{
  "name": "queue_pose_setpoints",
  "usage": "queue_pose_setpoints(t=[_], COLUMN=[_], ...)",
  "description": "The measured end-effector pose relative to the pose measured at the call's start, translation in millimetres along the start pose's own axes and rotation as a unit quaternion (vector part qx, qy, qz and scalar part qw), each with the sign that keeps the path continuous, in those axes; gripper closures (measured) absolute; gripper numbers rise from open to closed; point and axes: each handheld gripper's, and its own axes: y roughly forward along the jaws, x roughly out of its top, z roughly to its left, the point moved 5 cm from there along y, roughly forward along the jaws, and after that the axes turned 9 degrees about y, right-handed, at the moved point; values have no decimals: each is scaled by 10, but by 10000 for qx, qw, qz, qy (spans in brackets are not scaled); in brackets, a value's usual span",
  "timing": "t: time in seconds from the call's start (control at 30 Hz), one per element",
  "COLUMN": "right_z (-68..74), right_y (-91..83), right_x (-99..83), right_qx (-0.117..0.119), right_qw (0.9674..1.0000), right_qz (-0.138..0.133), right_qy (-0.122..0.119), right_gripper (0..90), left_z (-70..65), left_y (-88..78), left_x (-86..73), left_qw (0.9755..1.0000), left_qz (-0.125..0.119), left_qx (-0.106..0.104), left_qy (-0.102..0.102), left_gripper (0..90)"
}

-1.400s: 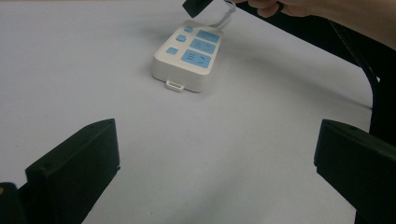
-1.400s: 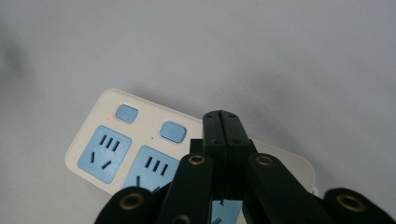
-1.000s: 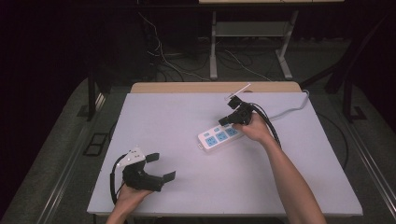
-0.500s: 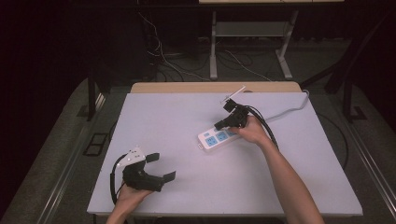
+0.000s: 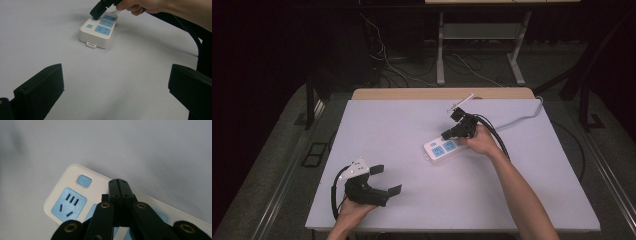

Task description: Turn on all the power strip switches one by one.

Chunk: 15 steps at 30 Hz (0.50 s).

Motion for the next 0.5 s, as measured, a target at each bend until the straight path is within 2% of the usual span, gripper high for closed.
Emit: queue_pose_setpoints(t=[0.2,0.37,0.5], right_z=[17,-8,8], right_y=[10,6,5], right_x=[-5,-22,-16], right_qx=[-122,-12,-72], right_qw=[9999,10000,9999], right_qz=[14,-86,-80], right_qy=[-73,-9,-63], right_gripper=[900,900,900], left_z=[-11,-1,22], left_y=[0,-2,-3], left_x=[3,0,-5], left_qw=[10000,10000,10000], left_qz=[2,-1,1], left_qx=[1,3,7], left_qy=[13,10,-19], left_gripper=[0,0,0])
